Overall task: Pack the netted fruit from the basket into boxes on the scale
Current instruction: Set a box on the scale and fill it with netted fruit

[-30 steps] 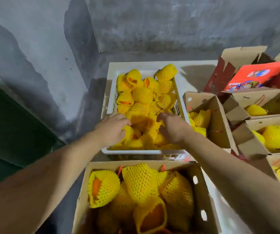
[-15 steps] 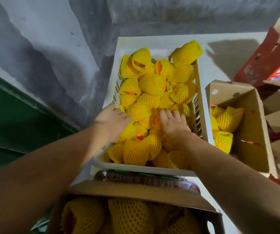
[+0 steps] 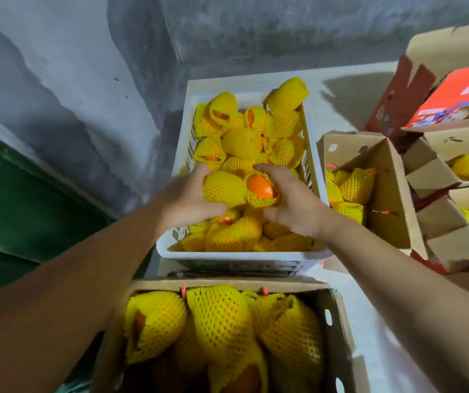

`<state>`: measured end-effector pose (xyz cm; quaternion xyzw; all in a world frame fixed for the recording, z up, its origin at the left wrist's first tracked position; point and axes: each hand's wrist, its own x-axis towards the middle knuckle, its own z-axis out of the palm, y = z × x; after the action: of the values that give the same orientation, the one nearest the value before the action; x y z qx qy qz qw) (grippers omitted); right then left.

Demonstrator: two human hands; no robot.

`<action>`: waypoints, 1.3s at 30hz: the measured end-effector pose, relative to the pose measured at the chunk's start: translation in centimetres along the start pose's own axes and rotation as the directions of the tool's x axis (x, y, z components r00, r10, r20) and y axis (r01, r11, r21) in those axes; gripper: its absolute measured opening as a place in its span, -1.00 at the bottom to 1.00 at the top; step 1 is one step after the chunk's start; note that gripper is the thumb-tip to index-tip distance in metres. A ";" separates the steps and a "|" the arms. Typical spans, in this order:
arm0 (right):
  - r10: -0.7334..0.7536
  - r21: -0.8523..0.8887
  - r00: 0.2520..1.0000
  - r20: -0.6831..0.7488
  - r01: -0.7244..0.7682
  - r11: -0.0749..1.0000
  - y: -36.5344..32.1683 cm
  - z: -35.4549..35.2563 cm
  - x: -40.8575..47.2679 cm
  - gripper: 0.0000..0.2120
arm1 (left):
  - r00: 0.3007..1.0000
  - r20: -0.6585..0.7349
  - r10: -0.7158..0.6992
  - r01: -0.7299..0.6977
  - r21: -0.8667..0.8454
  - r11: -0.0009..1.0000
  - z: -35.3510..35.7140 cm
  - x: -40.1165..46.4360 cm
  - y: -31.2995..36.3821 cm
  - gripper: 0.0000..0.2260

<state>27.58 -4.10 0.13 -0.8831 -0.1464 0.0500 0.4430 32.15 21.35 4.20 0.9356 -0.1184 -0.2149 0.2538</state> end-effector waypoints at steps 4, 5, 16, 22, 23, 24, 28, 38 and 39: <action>-0.072 0.061 0.986 -0.151 0.082 0.995 -8.4 -0.6 -4.2 -0.26 | 0.990 -0.141 -0.015 -0.071 -0.584 0.809 0.4 -7.3 3.5 -0.49; -0.095 0.050 0.978 -0.187 0.106 0.993 -10.5 -0.5 -5.5 -0.30 | 0.988 -0.156 -0.022 -0.091 -0.684 0.724 0.7 -9.4 4.0 -0.50; 0.025 0.047 0.910 -0.413 -0.006 0.999 -21.4 8.6 -19.4 -0.54 | 0.943 -0.297 -0.148 -0.197 -0.861 0.469 5.1 -29.4 -0.4 -0.46; 0.310 -0.541 0.898 -0.313 -0.437 0.719 -19.9 11.5 -22.1 -0.35 | 0.914 -0.359 -0.189 -0.235 -0.848 0.475 5.6 -34.6 -3.6 -0.46; 0.379 -0.581 0.889 -0.259 -0.456 0.674 -19.8 11.8 -22.6 -0.28 | 0.912 -0.367 -0.185 -0.243 -0.845 0.477 5.7 -35.2 -3.7 -0.50; 0.430 -0.602 0.877 -0.213 -0.464 0.650 -19.8 12.0 -23.1 -0.19 | 0.909 -0.377 -0.176 -0.255 -0.839 0.481 5.8 -35.7 -3.8 -0.53; 0.442 -0.628 0.883 -0.156 -0.434 0.646 -20.8 13.1 -24.7 -0.09 | 0.911 -0.389 -0.137 -0.275 -0.820 0.502 5.9 -37.2 -3.9 -0.48; -0.152 -0.090 0.958 -0.244 0.134 0.987 -26.7 19.4 -27.8 0.08 | 0.953 -0.303 0.002 -0.277 -0.867 0.414 7.4 -40.1 -3.8 -0.24; -0.179 -0.085 0.955 -0.235 0.164 0.983 -27.0 19.5 -27.6 0.08 | 0.957 -0.289 0.033 -0.275 -0.862 0.426 7.3 -40.2 -3.7 -0.22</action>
<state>-8.71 17.76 8.71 -0.8803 -0.1690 -0.1011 0.4315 -6.20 34.67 10.35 0.6627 -0.0429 -0.1117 0.7393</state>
